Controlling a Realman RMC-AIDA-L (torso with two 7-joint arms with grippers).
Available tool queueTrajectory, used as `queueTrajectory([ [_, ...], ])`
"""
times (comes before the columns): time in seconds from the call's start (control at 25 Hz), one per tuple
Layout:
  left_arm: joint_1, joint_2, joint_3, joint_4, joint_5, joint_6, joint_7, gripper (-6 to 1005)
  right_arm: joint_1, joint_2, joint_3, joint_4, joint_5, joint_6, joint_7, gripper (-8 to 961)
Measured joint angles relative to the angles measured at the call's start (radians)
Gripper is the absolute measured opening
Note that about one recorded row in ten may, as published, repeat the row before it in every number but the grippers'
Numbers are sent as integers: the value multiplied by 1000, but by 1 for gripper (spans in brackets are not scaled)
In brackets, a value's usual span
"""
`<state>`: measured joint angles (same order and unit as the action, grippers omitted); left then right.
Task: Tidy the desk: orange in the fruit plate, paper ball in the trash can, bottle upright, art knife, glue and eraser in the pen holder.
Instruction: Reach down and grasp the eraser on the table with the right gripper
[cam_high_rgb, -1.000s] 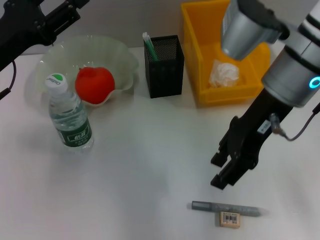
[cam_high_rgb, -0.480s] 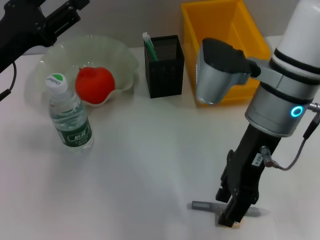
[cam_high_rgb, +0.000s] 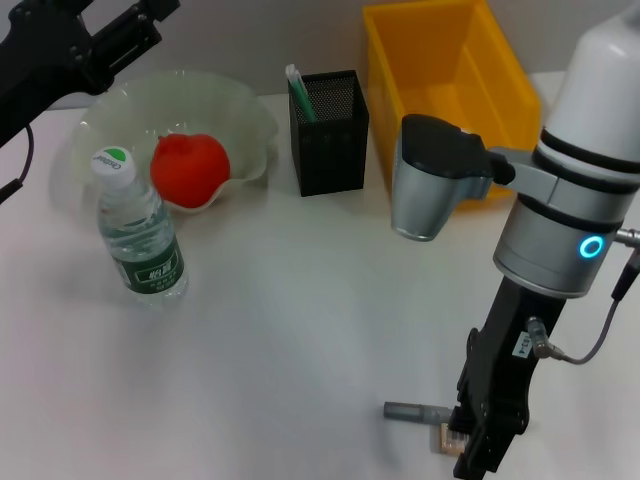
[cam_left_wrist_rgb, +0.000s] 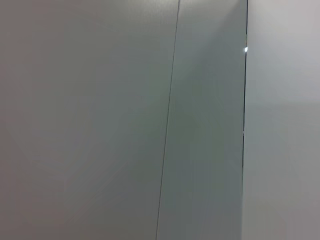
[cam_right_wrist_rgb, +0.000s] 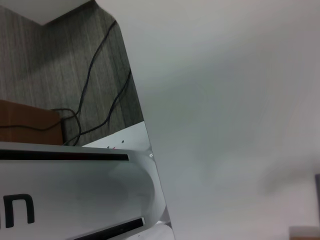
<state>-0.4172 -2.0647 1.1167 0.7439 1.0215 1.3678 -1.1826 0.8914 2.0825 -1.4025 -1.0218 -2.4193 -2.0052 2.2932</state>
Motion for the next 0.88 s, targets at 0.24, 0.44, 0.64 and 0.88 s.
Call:
queueTrajectory([
  [0.24,0,0,0,-1,0,-1,2,725,1,1,-3,50,0,41,-3,534],
  [0.44,0,0,0,-2,0,-1,3,725,2,1,-11,86,0,86,-5,534],
  [0.64,-3,0,0,-2,0,-1,9,725,2,1,-12,113,0,120,-12,534],
  [0.88,-7,0,0,-1,0,-1,15,725,11,1,-13,146,2,143,-26,533],
])
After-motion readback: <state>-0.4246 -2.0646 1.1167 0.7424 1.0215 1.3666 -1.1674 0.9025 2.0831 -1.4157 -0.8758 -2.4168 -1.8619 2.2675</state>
